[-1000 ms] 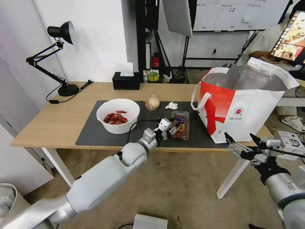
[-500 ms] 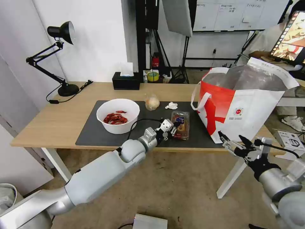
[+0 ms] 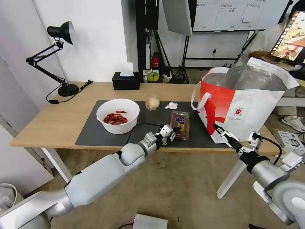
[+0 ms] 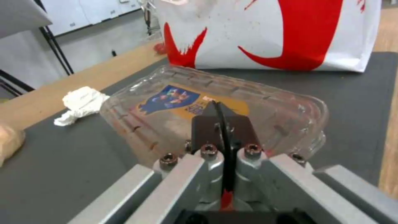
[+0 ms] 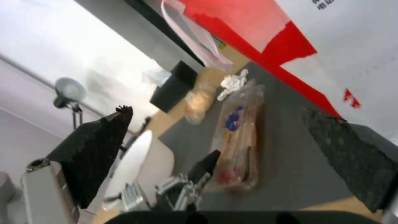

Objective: Pick up the trash from the table and place it into the takeout bag.

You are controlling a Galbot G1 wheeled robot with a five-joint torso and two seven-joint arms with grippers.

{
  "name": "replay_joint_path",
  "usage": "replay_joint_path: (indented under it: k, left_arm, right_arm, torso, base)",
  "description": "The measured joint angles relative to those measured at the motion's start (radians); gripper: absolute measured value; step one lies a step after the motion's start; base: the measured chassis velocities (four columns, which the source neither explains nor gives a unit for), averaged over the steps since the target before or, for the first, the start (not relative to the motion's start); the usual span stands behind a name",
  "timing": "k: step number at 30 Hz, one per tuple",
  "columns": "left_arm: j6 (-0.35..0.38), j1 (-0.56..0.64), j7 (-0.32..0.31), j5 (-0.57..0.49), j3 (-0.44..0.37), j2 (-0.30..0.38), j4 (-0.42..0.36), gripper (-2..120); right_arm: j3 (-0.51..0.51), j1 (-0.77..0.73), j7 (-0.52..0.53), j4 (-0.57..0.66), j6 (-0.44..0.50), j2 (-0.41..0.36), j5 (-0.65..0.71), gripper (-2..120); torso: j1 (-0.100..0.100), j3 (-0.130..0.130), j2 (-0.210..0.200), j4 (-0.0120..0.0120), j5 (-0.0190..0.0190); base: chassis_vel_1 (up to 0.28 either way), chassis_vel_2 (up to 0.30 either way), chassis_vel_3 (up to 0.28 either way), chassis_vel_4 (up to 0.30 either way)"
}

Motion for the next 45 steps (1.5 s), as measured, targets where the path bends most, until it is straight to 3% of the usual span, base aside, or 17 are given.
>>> replay_joint_path:
  k: [6,19,30,45]
  left_arm:
    - [-0.001,0.019,-0.021,0.002,-0.012,-0.007,-0.012,0]
    - [-0.006,0.035,-0.023,0.010,-0.014,-0.003,-0.010,0]
    - [-0.009,0.037,-0.022,0.010,-0.005,0.006,-0.020,0]
    - [-0.012,0.059,-0.029,0.001,-0.001,0.021,-0.031,0]
  right_arm:
    - [-0.041,0.082,0.068,-0.066,0.007,-0.022,0.112,100]
    - [-0.160,0.209,0.160,-0.197,0.016,0.000,0.133,100]
    - [-0.230,0.290,0.204,-0.240,0.030,0.044,0.087,100]
    - [-0.406,0.475,0.265,-0.385,0.056,0.107,-0.026,100]
  torso:
    - [0.000,0.000,0.000,0.0001,0.0000]
    - [0.000,0.000,0.000,0.0001,-0.0001]
    - [0.000,0.000,0.000,0.0001,-0.0001]
    - [0.000,0.000,0.000,0.0000,-0.0001]
  base:
    - [0.000,0.000,0.000,0.000]
    - [0.000,0.000,0.000,0.000]
    - [0.000,0.000,0.000,0.000]
    - [0.000,0.000,0.000,0.000]
